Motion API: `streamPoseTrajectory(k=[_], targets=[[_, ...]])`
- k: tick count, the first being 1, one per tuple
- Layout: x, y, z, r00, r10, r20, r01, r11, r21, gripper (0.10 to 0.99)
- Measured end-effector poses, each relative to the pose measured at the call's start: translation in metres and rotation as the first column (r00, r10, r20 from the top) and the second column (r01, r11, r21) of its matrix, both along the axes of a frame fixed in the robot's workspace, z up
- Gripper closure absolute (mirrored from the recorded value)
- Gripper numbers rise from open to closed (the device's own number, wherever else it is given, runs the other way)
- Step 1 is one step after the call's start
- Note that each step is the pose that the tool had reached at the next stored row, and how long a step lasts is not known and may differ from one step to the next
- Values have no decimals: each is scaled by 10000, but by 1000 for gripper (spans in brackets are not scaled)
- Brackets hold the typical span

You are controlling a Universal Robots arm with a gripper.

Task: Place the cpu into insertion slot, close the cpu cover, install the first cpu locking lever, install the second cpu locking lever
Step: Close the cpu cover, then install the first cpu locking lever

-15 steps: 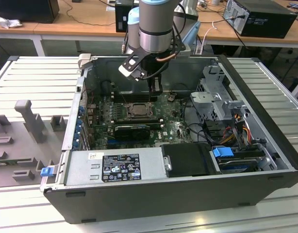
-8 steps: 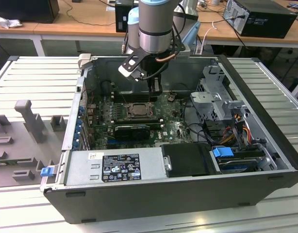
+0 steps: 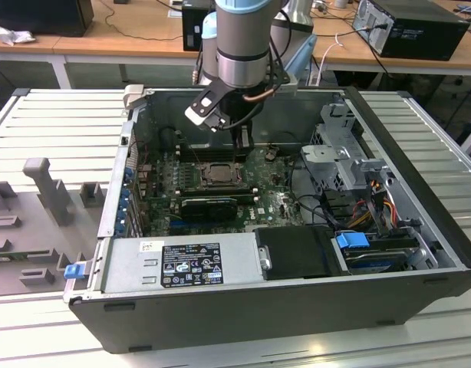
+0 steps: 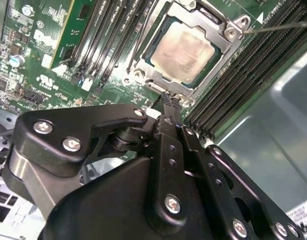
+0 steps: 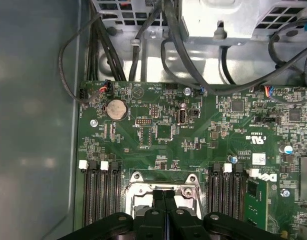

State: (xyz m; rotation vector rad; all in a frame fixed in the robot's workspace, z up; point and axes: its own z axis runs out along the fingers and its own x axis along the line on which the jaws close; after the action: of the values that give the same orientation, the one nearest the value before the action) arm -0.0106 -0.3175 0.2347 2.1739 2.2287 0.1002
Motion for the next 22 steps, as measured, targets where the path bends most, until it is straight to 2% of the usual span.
streamPoseTrajectory(k=[3,6,8,10,13,18,22], targets=[[-21,-2,-48,10000,98,-2,-98,10000,10,980],[-87,-2,-57,9999,105,-13,-105,9999,9,980],[-140,-2,-62,9999,105,-17,-105,9999,10,980],[-253,-2,-68,9999,106,-19,-106,9999,10,980],[-321,-2,-68,9999,105,-20,-105,9999,13,980],[-377,-2,-69,9999,106,-19,-106,9999,17,980],[-387,-2,-57,9999,107,-21,-107,9999,16,980]])
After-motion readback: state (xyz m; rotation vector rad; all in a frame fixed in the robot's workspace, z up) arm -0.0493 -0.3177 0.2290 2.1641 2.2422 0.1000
